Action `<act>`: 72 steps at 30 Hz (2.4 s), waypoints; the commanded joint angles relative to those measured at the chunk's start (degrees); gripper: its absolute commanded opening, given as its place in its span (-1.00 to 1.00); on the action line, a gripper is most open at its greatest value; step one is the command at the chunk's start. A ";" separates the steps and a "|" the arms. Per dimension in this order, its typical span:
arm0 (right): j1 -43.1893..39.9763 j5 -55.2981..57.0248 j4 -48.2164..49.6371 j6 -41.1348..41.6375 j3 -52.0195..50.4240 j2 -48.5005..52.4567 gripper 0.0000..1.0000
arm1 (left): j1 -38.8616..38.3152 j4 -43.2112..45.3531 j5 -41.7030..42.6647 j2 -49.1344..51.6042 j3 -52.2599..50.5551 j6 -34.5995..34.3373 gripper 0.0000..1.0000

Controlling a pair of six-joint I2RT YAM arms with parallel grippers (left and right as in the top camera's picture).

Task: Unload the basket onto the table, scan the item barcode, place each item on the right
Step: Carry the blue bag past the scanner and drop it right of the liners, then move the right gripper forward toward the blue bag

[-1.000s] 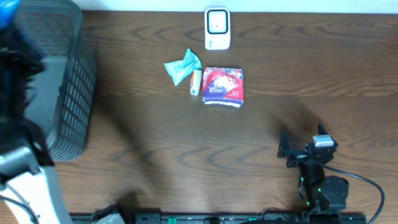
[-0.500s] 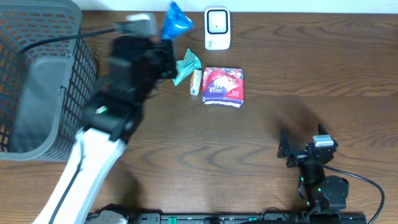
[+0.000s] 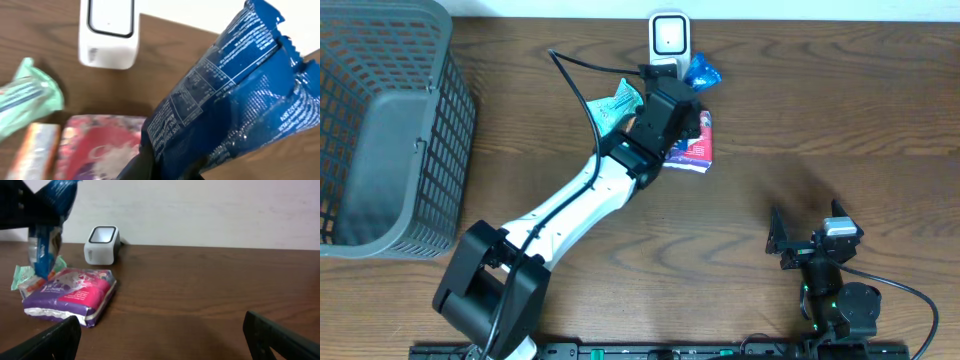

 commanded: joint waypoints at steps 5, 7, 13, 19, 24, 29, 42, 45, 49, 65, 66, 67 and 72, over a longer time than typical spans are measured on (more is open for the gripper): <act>-0.20 0.09 -0.11 0.57 -0.17 -0.26 0.98 | -1.22 1.81 -2.32 -0.02 1.03 -13.07 -0.86; -0.20 0.09 -0.11 0.59 -0.17 -0.26 0.99 | -1.73 4.07 -2.14 0.83 1.03 -18.80 -0.86; -0.20 0.09 -0.09 0.57 -0.17 -0.26 0.98 | -4.68 9.73 -1.95 4.46 1.03 -27.04 -0.85; -0.20 0.09 -0.11 0.59 -0.17 -0.26 0.99 | -5.95 12.83 -1.95 8.15 1.03 -26.99 -0.49; -0.20 0.09 -0.11 0.57 -0.17 -0.26 0.99 | -5.95 13.68 -1.70 8.24 1.03 -18.71 0.04; -0.20 0.07 -0.09 0.57 -0.17 -0.26 0.99 | -5.68 12.87 -1.75 1.31 1.03 -6.03 0.06; -0.20 0.09 -0.09 0.59 -0.17 -0.26 0.98 | 6.93 -39.08 -9.31 -26.36 1.03 9.31 0.72; -0.20 0.07 -0.09 0.57 -0.17 -0.26 0.98 | 11.21 -47.32 -10.29 -29.29 1.03 9.31 0.79; -0.20 0.07 -0.11 0.59 -0.17 -0.26 0.99 | 18.05 -53.77 -11.63 -29.35 1.01 7.69 0.98; -0.20 -13.62 10.01 13.84 -0.17 -0.26 0.99 | 26.36 -56.72 -5.11 -25.07 1.01 4.31 0.96; -0.20 -17.94 10.64 16.90 -0.17 -0.26 0.99 | 26.36 -56.72 -5.11 -25.07 1.01 4.31 0.96; -0.22 -20.55 12.41 20.00 -0.17 -0.26 0.99 | 26.36 -56.72 -5.09 -25.07 1.01 4.31 0.96; -0.26 -18.95 29.20 29.42 -0.13 -0.20 0.98 | 26.36 -56.72 -5.11 -25.07 1.01 4.31 0.96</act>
